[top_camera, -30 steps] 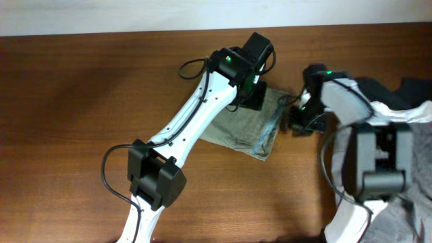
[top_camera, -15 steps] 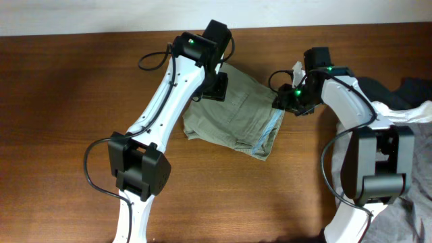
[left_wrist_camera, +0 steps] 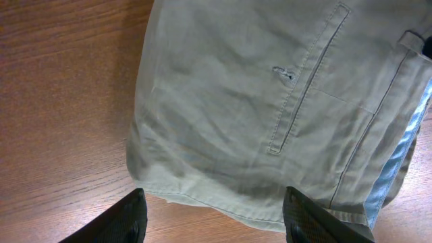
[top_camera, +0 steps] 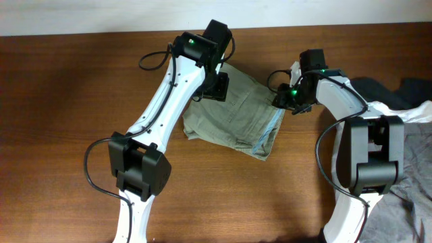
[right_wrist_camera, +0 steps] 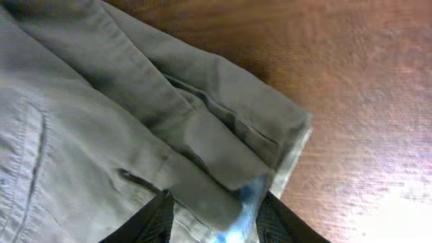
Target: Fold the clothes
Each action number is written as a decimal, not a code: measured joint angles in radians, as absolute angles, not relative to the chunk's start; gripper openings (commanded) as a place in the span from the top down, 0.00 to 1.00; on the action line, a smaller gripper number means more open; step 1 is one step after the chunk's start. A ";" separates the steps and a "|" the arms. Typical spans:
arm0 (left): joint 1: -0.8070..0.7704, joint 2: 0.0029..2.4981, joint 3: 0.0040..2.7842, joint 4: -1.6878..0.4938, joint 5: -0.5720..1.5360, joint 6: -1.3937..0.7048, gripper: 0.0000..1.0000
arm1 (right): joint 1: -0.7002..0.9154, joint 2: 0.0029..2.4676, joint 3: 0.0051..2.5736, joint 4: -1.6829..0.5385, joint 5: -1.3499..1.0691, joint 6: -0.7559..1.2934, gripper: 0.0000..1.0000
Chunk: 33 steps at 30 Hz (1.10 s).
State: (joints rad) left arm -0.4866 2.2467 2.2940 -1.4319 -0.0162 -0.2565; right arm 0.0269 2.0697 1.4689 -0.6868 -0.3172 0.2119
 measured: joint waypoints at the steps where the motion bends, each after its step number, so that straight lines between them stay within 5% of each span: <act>1: -0.487 2.247 2.294 -1.432 -0.016 -0.257 0.36 | 0.027 2.070 1.469 -0.682 -0.326 0.211 0.73; 6: -0.487 2.246 2.294 -1.432 -0.016 -0.257 0.35 | 0.027 2.070 1.469 -0.675 -0.342 0.209 0.96; 19: -0.487 2.246 2.294 -1.421 -0.016 -0.253 0.32 | -0.014 1.918 1.571 -0.718 -0.435 0.175 0.96; 27: -0.487 2.246 2.294 -1.409 -0.017 -0.252 0.32 | -0.014 1.913 1.578 -0.598 -0.201 0.123 0.96; 30: -0.487 2.246 2.294 -1.410 -0.017 -0.250 0.32 | -0.015 1.956 1.578 -0.577 -0.131 0.120 0.63; 33: -0.487 2.246 2.294 -1.418 -0.016 -0.250 0.23 | -0.019 2.003 1.578 -0.587 -0.097 0.111 0.55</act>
State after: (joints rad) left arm -0.4866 2.2459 2.2940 -1.4178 -0.0162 -0.2497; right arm -0.0185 2.0033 1.5784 -0.5865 -0.0967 0.1108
